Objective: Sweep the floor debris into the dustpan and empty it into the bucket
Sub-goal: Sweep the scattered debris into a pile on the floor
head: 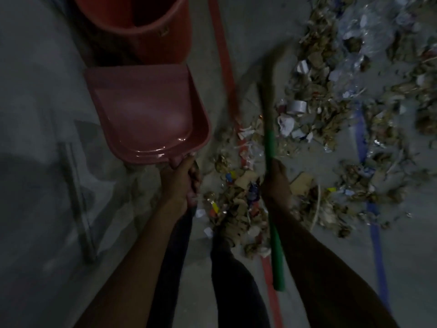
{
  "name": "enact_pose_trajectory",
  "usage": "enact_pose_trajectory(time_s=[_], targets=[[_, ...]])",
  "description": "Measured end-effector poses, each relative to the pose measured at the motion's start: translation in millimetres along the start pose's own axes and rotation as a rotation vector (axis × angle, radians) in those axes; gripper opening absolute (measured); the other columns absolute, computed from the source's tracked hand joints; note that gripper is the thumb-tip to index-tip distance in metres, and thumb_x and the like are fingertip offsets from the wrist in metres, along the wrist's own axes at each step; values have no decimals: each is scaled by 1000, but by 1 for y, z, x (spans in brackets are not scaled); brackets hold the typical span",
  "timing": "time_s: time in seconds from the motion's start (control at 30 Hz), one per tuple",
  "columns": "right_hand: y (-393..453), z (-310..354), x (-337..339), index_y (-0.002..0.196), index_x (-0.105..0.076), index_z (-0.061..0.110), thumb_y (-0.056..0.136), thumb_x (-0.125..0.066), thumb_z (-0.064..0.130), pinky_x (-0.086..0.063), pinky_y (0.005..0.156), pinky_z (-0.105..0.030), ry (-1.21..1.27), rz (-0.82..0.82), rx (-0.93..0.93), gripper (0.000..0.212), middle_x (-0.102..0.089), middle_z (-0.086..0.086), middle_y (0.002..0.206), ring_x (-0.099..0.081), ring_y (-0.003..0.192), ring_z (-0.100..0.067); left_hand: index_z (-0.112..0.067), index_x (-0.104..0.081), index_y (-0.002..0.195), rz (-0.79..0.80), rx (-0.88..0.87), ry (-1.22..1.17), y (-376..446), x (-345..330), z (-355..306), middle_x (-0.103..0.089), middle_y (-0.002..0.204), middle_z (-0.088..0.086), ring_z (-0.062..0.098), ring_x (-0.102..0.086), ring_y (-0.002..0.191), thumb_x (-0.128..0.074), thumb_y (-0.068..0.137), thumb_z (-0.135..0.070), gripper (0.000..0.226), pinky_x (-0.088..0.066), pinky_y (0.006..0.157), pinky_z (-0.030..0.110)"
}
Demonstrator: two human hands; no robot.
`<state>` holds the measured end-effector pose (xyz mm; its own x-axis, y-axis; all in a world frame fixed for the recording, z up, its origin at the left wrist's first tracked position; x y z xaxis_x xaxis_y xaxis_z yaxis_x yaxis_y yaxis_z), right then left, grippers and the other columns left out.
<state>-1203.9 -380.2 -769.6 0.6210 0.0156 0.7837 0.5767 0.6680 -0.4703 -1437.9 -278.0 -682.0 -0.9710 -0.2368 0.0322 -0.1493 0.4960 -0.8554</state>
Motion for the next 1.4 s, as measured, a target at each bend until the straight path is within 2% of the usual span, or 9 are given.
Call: enact_pose_trajectory(time_s=[0.1,0.17,0.3,0.5,0.67,0.87,1.03,1.23,1.4], targets=[[-33,2,-19,147,-42,19,90,-53,3,-52,69,-36,-48,132,197,61,-44,-8,145,-61,101,-31,-16,-48,58,-32,-9,-14,-28,9,26,-49,47,1,14,-41,36,-73,90,-26,42,-31,43,18],[-48,-2,-33,149,-41,22,88,-54,3,-52,72,-39,-114,246,305,65,-43,-6,147,-59,109,-33,-14,-47,63,-48,4,-33,-39,16,45,-49,44,-1,11,-42,33,-72,91,-26,39,-31,39,16],[-54,-34,-69,149,-41,26,87,-56,6,-53,78,-43,-247,402,284,67,-47,-5,144,-59,112,-34,-13,-47,60,-73,47,-74,-38,38,85,-48,47,7,15,-37,31,-72,89,-26,41,-29,43,16],[-54,-90,-80,143,-47,21,86,-52,2,-49,63,-38,-195,133,118,61,-49,-9,139,-62,95,-36,-11,-49,64,-152,52,-109,-27,93,121,-51,51,7,14,-39,32,-72,90,-26,37,-29,39,18],[-68,-95,-69,142,-46,13,89,-46,-7,-40,63,-32,-144,-27,141,57,-45,-13,142,-58,102,-35,-14,-47,65,-210,74,-151,-26,125,135,-50,53,4,13,-39,33,-69,93,-26,37,-29,36,16],[-89,-62,-96,144,-47,8,88,-56,-5,-47,76,-38,-70,57,335,58,-46,-16,144,-57,110,-40,-16,-46,59,-181,43,-201,-34,149,137,-51,49,5,14,-39,33,-69,92,-31,42,-27,43,17],[-115,4,-129,147,-45,6,90,-58,-2,-48,90,-39,-33,196,487,59,-44,-16,148,-53,119,-35,-14,-48,60,-121,2,-219,-44,177,134,-49,53,9,16,-38,35,-70,91,-27,40,-29,39,19],[-101,104,-181,137,-53,12,97,-49,7,-49,74,-31,-87,294,623,40,-53,-11,132,-59,101,-26,-13,-50,56,-167,-37,-230,-41,206,119,-51,52,8,16,-41,35,-73,89,-26,42,-32,40,20],[-78,143,-209,133,-55,14,96,-49,5,-60,73,-42,-118,412,446,38,-59,-11,120,-64,88,-25,-12,-48,59,-155,-46,-198,-43,218,124,-52,53,8,14,-41,33,-73,89,-28,42,-32,37,18]])
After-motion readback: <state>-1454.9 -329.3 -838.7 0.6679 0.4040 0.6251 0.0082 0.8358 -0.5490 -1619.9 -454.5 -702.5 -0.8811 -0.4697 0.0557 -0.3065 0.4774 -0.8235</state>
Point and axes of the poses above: each hand's wrist, its own y-axis towards the middle knuckle, its own x-axis out of the back of the hand, z = x × y, the point moved 5 cm from there along y, towards the middle knuckle
